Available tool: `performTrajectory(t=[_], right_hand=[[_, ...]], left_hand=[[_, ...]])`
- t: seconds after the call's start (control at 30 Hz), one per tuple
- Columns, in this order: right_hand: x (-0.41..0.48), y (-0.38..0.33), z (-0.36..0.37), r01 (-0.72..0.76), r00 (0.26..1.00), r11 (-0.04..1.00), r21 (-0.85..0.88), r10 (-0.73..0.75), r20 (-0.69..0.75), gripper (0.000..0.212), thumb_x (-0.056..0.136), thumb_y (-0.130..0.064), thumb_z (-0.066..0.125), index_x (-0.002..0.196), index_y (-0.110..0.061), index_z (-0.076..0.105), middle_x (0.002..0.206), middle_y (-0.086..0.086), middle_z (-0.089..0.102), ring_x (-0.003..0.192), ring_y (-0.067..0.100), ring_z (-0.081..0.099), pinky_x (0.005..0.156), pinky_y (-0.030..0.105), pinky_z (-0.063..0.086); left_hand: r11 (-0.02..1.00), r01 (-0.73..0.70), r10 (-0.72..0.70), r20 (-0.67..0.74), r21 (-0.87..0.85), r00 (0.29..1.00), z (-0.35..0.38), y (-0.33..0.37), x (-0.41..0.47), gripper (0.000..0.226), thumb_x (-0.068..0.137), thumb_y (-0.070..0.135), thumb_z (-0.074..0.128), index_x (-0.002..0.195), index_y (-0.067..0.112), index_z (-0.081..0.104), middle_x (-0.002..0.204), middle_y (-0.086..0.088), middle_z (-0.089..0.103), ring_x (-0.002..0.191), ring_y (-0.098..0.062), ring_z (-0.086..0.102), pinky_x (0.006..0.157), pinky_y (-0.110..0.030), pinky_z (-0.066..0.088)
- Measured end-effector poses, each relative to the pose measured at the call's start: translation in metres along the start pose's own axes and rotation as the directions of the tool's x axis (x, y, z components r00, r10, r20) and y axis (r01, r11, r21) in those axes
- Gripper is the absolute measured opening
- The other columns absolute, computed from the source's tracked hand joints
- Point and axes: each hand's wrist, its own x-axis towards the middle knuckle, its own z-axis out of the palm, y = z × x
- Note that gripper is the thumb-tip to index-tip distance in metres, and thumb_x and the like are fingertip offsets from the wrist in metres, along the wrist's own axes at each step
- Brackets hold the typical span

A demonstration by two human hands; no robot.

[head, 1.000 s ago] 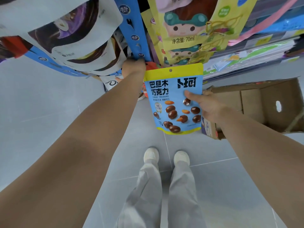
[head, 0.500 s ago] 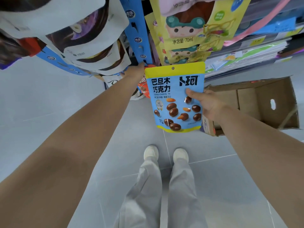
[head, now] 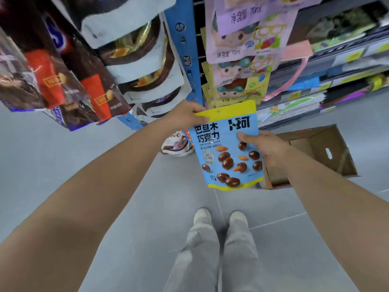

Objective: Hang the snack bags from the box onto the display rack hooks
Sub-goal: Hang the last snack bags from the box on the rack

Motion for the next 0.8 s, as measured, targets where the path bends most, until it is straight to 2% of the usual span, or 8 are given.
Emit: performTrajectory(t=[0.13,0.23,0.33,0.43,0.57,0.63,0.7,0.8], right_hand=[[-0.036,-0.007,0.008,0.019,0.999,0.997,-0.079,-0.016,0.044,0.025,0.084,-0.024,0.068,0.105,-0.01,0.067,0.107,0.013,0.07,0.096,0.031,0.066,0.09,0.046,0.052],[-0.063,-0.016,0.013,0.069,0.996,0.992,-0.105,-0.062,0.071,0.027,0.085,-0.018,0.067,0.109,-0.006,0.066,0.102,0.013,0.07,0.085,0.028,0.067,0.083,0.042,0.055],[-0.096,-0.032,0.014,0.128,0.987,0.976,-0.176,-0.107,0.12,0.021,0.085,-0.019,0.067,0.102,-0.008,0.068,0.108,0.016,0.069,0.088,0.031,0.066,0.091,0.049,0.052],[-0.124,-0.045,0.014,0.164,0.982,0.952,-0.257,-0.133,0.134,0.024,0.084,-0.025,0.067,0.101,-0.007,0.068,0.109,0.018,0.068,0.093,0.034,0.065,0.093,0.054,0.049],[-0.14,-0.058,0.015,0.164,0.982,0.856,-0.49,-0.093,0.166,0.028,0.092,-0.026,0.059,0.111,-0.006,0.061,0.11,0.009,0.065,0.088,0.026,0.062,0.074,0.035,0.052],[-0.134,-0.064,0.012,0.116,0.99,0.773,-0.624,-0.041,0.134,0.031,0.094,-0.03,0.055,0.115,-0.008,0.055,0.108,0.007,0.06,0.092,0.023,0.06,0.075,0.032,0.05],[-0.117,-0.067,0.008,0.068,0.996,0.739,-0.67,-0.015,0.084,0.04,0.094,-0.033,0.053,0.127,-0.011,0.051,0.112,0.007,0.06,0.098,0.023,0.06,0.088,0.038,0.048],[-0.084,-0.069,0.013,0.04,0.999,0.767,-0.64,-0.032,0.025,0.041,0.095,-0.031,0.051,0.128,-0.008,0.051,0.115,0.008,0.06,0.093,0.02,0.059,0.084,0.035,0.045]], left_hand=[[0.992,-0.083,0.084,-0.001,0.098,0.996,-0.009,0.025,-0.031,0.025,0.087,0.01,0.064,0.112,0.006,0.066,0.11,-0.006,0.063,0.097,-0.013,0.056,0.084,-0.024,0.045],[0.988,-0.109,0.12,-0.098,0.108,0.988,-0.006,0.041,-0.06,0.023,0.089,0.004,0.056,0.11,0.004,0.066,0.106,-0.006,0.062,0.097,-0.014,0.056,0.08,-0.022,0.042],[0.995,-0.094,0.096,-0.26,0.023,0.961,-0.006,0.053,-0.091,0.017,0.087,0.001,0.055,0.097,0.002,0.068,0.109,-0.011,0.065,0.093,-0.023,0.059,0.078,-0.027,0.044],[0.998,-0.051,0.033,-0.354,-0.043,0.935,-0.006,0.061,-0.113,0.014,0.087,0.003,0.055,0.09,0.003,0.068,0.103,-0.005,0.062,0.083,-0.015,0.052,0.072,-0.025,0.04],[0.999,0.03,-0.037,-0.377,-0.023,0.925,0.002,0.05,-0.121,0.022,0.088,0.002,0.05,0.069,0.011,0.055,0.093,-0.004,0.056,0.061,-0.012,0.046,0.056,-0.025,0.038],[0.997,0.063,-0.035,-0.413,0.054,0.91,0.006,0.034,-0.111,0.025,0.088,0.001,0.045,0.069,0.016,0.052,0.089,-0.009,0.056,0.062,-0.018,0.047,0.058,-0.028,0.037],[0.969,0.113,-0.007,-0.432,0.221,0.902,0.01,0.016,-0.094,0.021,0.089,0.0,0.04,0.081,0.017,0.051,0.09,-0.014,0.059,0.07,-0.028,0.052,0.061,-0.032,0.037],[0.782,0.165,0.1,-0.382,0.601,0.919,0.018,-0.008,-0.063,0.02,0.092,0.002,0.04,0.099,0.015,0.052,0.092,-0.013,0.058,0.085,-0.031,0.057,0.067,-0.035,0.034]])
